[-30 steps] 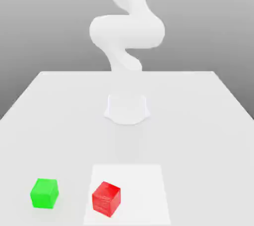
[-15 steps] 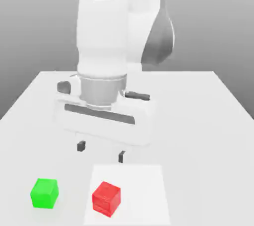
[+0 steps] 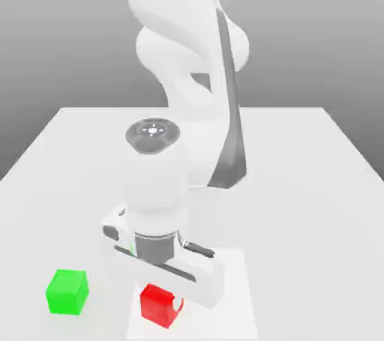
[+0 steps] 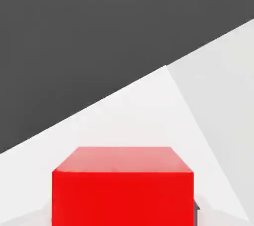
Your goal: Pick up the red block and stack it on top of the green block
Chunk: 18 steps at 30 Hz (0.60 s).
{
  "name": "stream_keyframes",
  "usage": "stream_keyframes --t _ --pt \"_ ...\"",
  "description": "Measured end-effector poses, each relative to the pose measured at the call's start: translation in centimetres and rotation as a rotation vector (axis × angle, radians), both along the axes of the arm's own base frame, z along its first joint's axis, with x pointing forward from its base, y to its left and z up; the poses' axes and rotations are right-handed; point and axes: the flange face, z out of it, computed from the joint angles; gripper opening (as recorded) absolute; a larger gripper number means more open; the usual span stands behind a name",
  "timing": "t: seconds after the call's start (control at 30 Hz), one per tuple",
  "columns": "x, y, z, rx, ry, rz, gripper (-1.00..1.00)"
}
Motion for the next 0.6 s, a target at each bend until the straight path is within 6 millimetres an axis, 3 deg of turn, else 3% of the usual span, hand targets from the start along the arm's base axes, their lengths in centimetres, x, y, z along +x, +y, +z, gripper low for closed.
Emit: stream_keyframes --t 0.2,0.6 --pt "-0.1 -0.3 5.8 -0.001 0.001 0.015 -1.0" --pt "-0.7 -6.6 7.2 -0.009 0.016 0.335 -1.0"
